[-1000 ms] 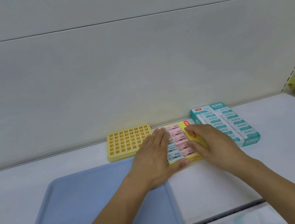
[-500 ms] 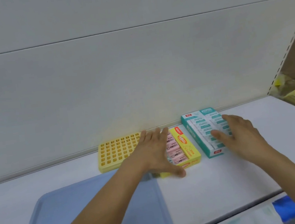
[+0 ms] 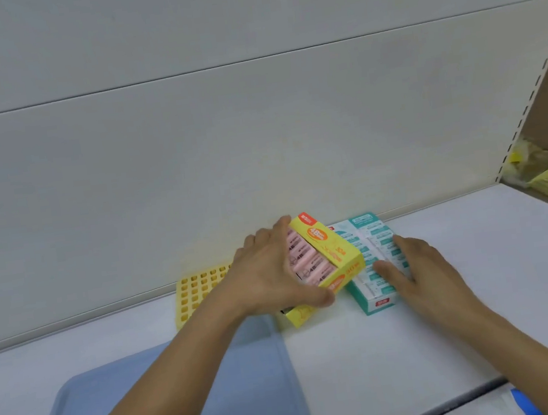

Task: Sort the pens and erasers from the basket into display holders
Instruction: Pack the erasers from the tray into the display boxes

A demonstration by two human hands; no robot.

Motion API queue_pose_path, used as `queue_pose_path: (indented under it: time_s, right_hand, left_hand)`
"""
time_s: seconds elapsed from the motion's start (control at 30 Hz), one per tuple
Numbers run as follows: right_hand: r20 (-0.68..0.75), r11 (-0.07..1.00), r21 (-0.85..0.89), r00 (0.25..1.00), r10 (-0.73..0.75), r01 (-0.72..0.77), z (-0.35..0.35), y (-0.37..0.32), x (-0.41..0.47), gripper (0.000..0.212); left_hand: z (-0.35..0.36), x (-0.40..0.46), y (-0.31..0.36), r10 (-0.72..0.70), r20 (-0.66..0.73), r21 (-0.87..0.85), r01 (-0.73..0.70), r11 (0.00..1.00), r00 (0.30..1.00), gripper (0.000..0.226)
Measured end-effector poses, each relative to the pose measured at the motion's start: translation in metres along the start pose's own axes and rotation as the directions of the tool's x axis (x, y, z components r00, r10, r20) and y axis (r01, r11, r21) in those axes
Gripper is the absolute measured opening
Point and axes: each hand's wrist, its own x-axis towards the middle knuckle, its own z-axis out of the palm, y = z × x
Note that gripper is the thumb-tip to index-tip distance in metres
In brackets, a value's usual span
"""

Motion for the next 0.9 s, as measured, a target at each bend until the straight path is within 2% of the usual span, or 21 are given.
queue_pose_path:
  time_s: [0.17,0.23,0.27,0.3,0.33,0.37,0.43,0.5,0.57,0.63,0.67,0.73,0.8,0.9]
  right_hand:
    - [0.074,0.985,0.048,0.983,-0.171,0.167,0.029,-0.039,-0.012,0.040]
    - [0.022,0.963,0.218,0.986,-0.166,0.158,0.023,-0.050,-0.011,0.027]
    - [-0.013,0.922,0.373,0.994,-0.104,0.101,0.016,-0.055,-0.011,0.030]
    - [-0.003,0.823,0.567,0.999,-0.036,0.031,0.008,-0.060,-0.012,0.035]
    - [0.054,0.676,0.736,0.999,-0.007,-0.036,0.000,-0.065,-0.013,0.040]
    - [0.121,0.547,0.832,0.993,-0.016,-0.093,-0.006,-0.070,-0.014,0.044]
    - [0.176,0.430,0.890,0.984,-0.021,-0.150,-0.009,-0.075,-0.015,0.044]
    - [0.141,0.382,0.909,0.985,0.101,-0.169,-0.010,-0.071,-0.008,0.033]
    - [0.122,0.355,0.914,0.967,0.223,-0.197,-0.013,-0.058,0.003,0.025]
    - [0.154,0.328,0.911,0.945,0.289,-0.249,-0.020,-0.036,0.014,0.027]
    - [0.172,0.321,0.906,0.932,0.318,-0.277,-0.025,-0.022,0.020,0.029]
    - [0.223,0.323,0.882,0.908,0.355,-0.343,-0.039,0.005,0.031,0.030]
    - [0.300,0.402,0.804,0.883,0.362,-0.438,-0.049,0.029,0.042,0.034]
    - [0.347,0.513,0.697,0.861,0.372,-0.502,-0.050,0.046,0.058,0.033]
  left_hand:
    - [-0.011,-0.002,0.000,-0.072,-0.035,-0.109,0.067,0.992,0.997,0.132]
    - [-0.008,-0.003,0.003,-0.085,-0.038,-0.103,0.081,0.991,0.996,0.133]
    - [-0.006,-0.002,0.005,-0.090,-0.041,-0.095,0.086,0.992,0.995,0.132]
    - [-0.004,-0.001,0.008,-0.096,-0.047,-0.088,0.092,0.992,0.994,0.131]
    - [-0.002,0.000,0.012,-0.105,-0.059,-0.084,0.099,0.991,0.993,0.129]
    - [0.001,0.002,0.018,-0.114,-0.077,-0.081,0.108,0.991,0.990,0.126]
    - [0.009,0.009,0.032,-0.131,-0.141,-0.075,0.121,0.990,0.981,0.119]
    - [0.018,0.015,0.048,-0.134,-0.206,-0.080,0.120,0.990,0.969,0.115]
    - [0.025,0.019,0.057,-0.115,-0.184,-0.153,0.087,0.984,0.976,0.121]
    - [0.027,0.020,0.054,-0.062,-0.125,-0.246,0.030,0.969,0.990,0.121]
    - [0.028,0.017,0.047,-0.015,-0.110,-0.235,-0.011,0.972,0.994,0.117]
    - [0.035,0.008,0.030,0.102,-0.069,-0.088,-0.108,0.990,0.992,0.108]
    - [0.047,-0.002,0.011,0.180,0.019,0.085,-0.181,0.980,0.983,0.105]
    - [0.065,-0.006,-0.006,0.192,0.077,0.262,-0.206,0.943,0.978,0.104]
